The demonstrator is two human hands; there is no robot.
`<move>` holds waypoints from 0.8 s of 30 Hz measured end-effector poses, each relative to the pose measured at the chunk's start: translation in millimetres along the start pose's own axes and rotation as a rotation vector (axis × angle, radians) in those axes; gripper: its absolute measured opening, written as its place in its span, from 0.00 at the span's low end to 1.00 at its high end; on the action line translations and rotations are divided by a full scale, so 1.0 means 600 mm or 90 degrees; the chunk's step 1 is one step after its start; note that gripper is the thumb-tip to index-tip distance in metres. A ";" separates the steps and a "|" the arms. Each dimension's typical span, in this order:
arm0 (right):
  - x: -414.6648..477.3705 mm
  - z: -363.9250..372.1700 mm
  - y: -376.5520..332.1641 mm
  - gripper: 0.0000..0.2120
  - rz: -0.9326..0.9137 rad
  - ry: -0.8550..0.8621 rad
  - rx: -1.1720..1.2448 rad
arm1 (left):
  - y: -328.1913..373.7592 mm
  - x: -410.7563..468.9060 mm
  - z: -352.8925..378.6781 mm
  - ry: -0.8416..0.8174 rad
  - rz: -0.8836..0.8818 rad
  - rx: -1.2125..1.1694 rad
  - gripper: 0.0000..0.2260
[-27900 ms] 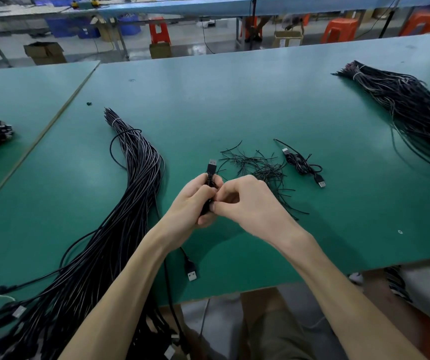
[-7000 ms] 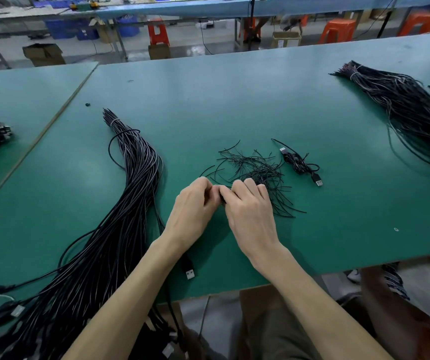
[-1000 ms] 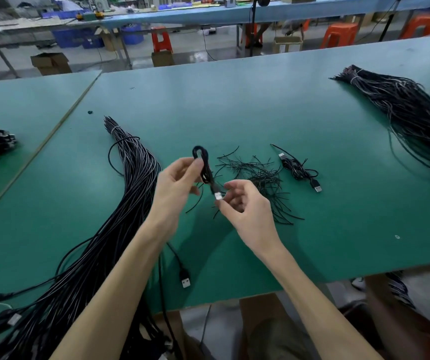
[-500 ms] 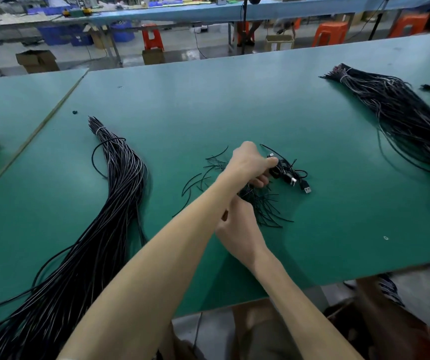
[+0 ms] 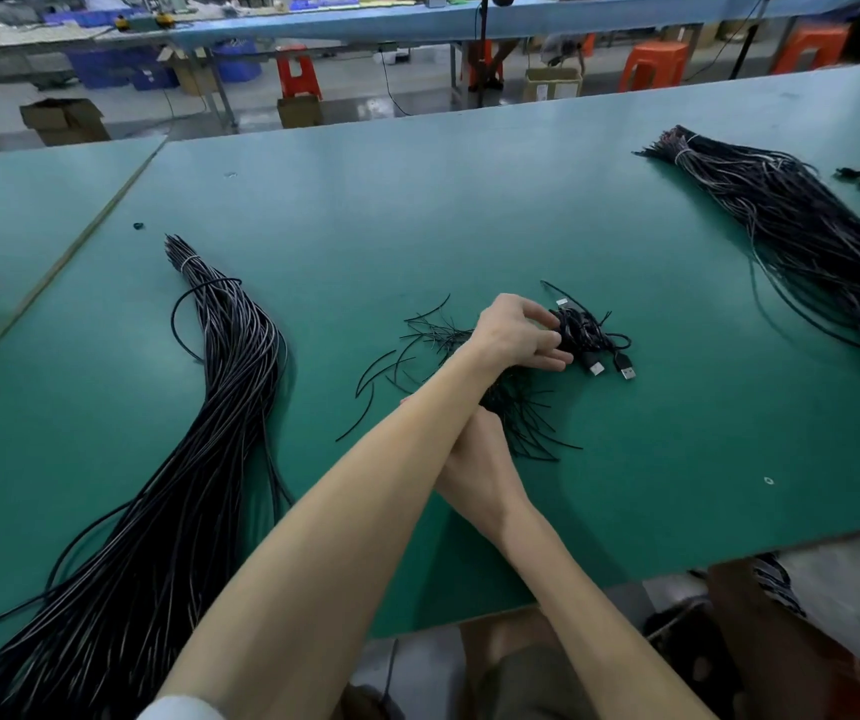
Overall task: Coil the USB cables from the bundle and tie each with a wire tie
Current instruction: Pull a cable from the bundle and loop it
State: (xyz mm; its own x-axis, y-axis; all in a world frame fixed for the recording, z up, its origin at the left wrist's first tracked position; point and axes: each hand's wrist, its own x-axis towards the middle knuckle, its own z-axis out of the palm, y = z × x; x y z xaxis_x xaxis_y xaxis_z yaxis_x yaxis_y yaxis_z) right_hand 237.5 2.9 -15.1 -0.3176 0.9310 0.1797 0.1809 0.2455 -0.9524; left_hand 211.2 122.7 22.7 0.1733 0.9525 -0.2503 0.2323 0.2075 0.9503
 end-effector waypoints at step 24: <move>0.001 0.018 0.006 0.06 -0.104 0.023 -0.199 | -0.121 -0.227 -0.314 0.465 -0.224 0.715 0.26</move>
State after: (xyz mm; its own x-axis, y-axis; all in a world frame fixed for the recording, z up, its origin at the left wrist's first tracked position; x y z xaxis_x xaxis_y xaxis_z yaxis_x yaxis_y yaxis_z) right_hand 227.7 1.2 -21.2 -0.3336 0.8803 0.3372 0.4079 0.4573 -0.7903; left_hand -9.5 19.7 22.7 -0.5092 0.8597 0.0405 0.8571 0.5023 0.1142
